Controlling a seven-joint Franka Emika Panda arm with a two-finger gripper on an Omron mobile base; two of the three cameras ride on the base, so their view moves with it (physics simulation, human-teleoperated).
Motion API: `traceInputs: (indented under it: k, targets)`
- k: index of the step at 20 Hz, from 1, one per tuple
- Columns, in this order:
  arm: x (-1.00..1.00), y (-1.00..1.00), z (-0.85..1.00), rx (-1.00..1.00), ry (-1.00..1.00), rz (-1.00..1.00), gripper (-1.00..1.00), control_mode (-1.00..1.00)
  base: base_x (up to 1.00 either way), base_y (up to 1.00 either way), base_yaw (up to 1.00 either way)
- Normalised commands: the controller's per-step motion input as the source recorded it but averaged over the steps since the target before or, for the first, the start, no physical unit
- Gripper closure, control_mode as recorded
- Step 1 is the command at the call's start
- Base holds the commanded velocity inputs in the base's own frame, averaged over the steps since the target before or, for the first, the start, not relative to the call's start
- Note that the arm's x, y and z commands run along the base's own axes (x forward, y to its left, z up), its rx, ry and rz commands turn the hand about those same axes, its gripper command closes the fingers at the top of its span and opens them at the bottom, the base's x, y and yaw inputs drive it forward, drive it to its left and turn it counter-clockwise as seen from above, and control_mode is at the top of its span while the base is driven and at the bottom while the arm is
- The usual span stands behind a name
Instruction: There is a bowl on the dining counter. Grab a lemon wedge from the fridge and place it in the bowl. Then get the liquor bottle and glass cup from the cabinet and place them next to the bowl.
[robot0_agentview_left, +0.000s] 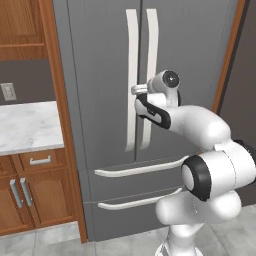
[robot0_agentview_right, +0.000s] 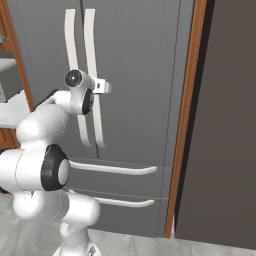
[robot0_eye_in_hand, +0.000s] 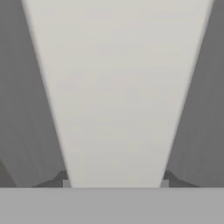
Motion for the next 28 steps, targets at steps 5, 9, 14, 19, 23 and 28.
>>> traceInputs:
  k: [5, 9, 14, 19, 23, 28]
  targets:
    - [-0.48, -0.15, -0.02, 0.00, 0.00, 0.00, 1.00, -1.00, 0.00, 0.00, 0.00]
    - [-0.97, -0.32, 0.03, 0.03, 0.00, -0.04, 1.00, -1.00, 0.00, 0.00, 0.00]
    - [-1.00, -0.34, 0.12, 0.02, 0.00, -0.06, 1.00, -1.00, 0.00, 0.00, 0.00]
    - [-1.00, -0.35, 0.23, 0.02, 0.00, -0.09, 1.00, -1.00, 0.00, 0.00, 0.00]
    - [-0.98, -0.30, 0.22, 0.02, 0.00, -0.10, 1.00, -1.00, 0.00, 0.00, 0.00]
    - [-0.74, -0.05, 0.01, -0.02, -0.04, -0.03, -1.00, -1.00, 0.00, 0.00, 0.00]
